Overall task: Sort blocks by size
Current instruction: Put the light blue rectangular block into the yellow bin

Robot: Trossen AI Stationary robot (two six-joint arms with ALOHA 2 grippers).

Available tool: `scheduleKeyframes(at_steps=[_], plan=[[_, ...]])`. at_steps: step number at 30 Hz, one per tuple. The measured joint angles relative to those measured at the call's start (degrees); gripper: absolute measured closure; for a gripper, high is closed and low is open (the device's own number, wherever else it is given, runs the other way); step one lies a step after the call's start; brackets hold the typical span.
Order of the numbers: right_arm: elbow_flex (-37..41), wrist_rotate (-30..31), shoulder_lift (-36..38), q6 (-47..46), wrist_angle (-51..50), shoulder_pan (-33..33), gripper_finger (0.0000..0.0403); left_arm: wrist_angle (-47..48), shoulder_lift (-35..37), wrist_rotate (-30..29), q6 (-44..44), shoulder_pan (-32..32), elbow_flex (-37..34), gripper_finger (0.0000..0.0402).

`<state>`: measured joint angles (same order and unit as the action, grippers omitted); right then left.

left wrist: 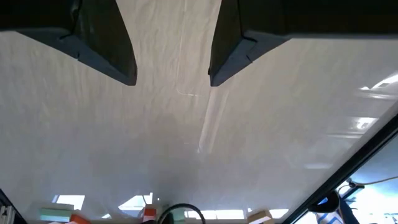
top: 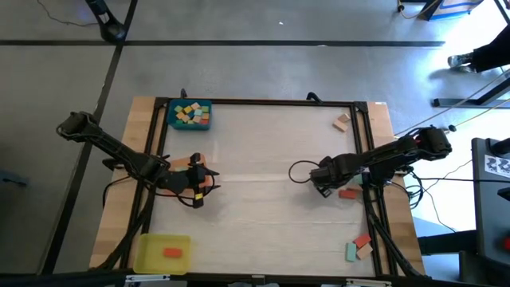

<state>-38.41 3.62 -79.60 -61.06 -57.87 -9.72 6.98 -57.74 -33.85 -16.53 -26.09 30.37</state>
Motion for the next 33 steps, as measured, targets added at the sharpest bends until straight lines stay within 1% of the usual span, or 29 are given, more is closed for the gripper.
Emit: scheduleKeyframes(at_steps=[3,6,10,14,16,18,21,23,25,27,29,31,33], plan=[[-1.07,1.72,-0.12,1.12,2.42,0.0,0.0397,-0.17,0.0,0.0,0.0,0.0,0.0,0.021],[-1.66,2.53,-0.1,3.08,9.04,0.0,0.0397,-0.17,0.0,0.0,-0.13,0.0,0.0,0.021],[-1.66,3.81,-0.14,8.47,18.06,0.0,0.0397,-0.18,0.0,0.02,-0.02,0.0,0.0,0.021],[-1.64,5.22,-0.14,14.33,23.17,0.0,0.0397,-0.17,0.0,0.02,-0.17,0.0,0.0,0.021],[-1.64,5.76,-0.14,16.87,24.67,0.03,0.0397,-0.17,0.0,0.02,-0.17,0.0,0.0,0.021],[-1.66,3.81,-0.14,19.31,25.34,1.11,0.0397,-0.17,0.0,0.02,-0.17,0.0,0.0,0.021],[-2.49,3.29,-0.14,21.3,22.37,2.38,0.0392,-0.16,0.0,0.02,-0.17,0.0,0.0,0.021],[-3.88,2.82,-0.14,24.74,19.56,2.98,0.0373,-0.16,0.0,0.02,-0.16,0.0,0.0,0.021],[-5.86,2.13,-0.14,27.82,15.59,3.64,0.0342,-0.15,0.0,0.02,-0.11,-0.02,0.0,0.021],[-8.01,1.75,-0.14,31.24,11.79,4.22,0.0301,-0.13,0.0,0.04,-0.2,0.0,0.0,0.021],[-9.75,1.92,-0.08,37.58,9.27,4.16,0.0256,-0.11,0.0,0.04,-0.18,0.0,0.0,0.021],[-9.95,2.5,-0.04,44.06,7.35,3.91,0.0215,-0.11,0.0,0.04,-0.2,0.0,0.0,0.021],[-9.33,2.53,-0.16,47.73,7.27,2.99,0.018,-0.09,0.0,0.07,-0.2,-0.02,0.0,0.021]])
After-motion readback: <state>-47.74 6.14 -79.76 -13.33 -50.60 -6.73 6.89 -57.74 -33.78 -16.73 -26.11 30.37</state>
